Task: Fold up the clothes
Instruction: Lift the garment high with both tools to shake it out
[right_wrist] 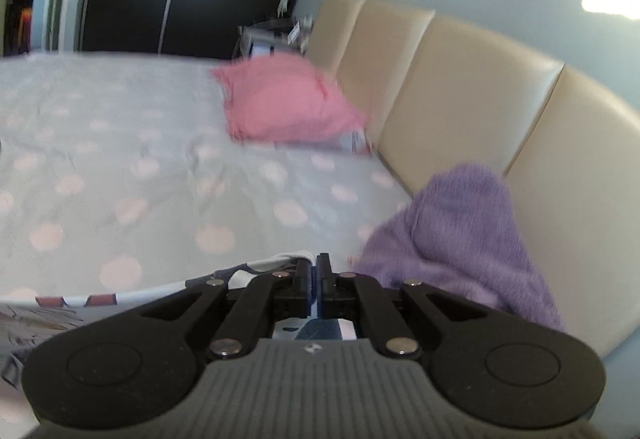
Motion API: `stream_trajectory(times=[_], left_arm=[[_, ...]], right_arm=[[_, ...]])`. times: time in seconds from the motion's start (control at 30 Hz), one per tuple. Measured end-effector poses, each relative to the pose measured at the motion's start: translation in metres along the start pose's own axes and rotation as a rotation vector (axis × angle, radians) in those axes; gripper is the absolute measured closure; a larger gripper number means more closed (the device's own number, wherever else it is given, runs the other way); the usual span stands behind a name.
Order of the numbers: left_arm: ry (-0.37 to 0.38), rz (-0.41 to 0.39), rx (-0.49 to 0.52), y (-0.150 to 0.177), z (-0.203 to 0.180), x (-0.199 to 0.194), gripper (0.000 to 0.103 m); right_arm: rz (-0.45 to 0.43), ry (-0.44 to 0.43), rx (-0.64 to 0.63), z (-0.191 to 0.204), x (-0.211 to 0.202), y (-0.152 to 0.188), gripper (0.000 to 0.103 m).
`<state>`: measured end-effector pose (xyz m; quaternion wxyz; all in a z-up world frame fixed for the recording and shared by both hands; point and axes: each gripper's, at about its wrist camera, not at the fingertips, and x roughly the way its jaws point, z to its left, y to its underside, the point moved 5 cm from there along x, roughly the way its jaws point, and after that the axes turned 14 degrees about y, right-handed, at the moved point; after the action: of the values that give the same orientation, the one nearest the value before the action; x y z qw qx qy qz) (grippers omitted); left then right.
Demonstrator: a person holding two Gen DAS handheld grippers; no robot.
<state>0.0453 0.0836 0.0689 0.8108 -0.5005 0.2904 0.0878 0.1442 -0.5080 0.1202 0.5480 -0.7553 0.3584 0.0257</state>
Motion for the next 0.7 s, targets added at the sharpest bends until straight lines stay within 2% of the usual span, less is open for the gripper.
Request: stream_trajectory(times=[0.13,0.27,0.43,0.53,0.7], left_arm=[[-0.081,-0.175,-0.048,-0.051,0.039,-0.052,0.103],[-0.149,-0.338,-0.047,-0.102,0.061,-0.101,0.103],[-0.240,-0.523,-0.028,-0.157,0.072,-0.159,0.103],[-0.259,-0.600,-0.023,-0.177,0.071,-0.196,0.103],[-0.299,-0.724,0.000,-0.195,0.064,-0.256,0.103]], right_arm=[[-0.105,-0.005,0.069,-0.027,-0.042,-0.027,0.100],[-0.207,0.002,0.150,-0.059,-0.085,-0.055,0.100],[-0.369,0.077,0.215,-0.095,-0.141,-0.087,0.101],[-0.473,0.117,0.264,-0.120,-0.180,-0.106,0.101],[-0.597,0.178,0.331,-0.171,-0.243,-0.128,0.101]])
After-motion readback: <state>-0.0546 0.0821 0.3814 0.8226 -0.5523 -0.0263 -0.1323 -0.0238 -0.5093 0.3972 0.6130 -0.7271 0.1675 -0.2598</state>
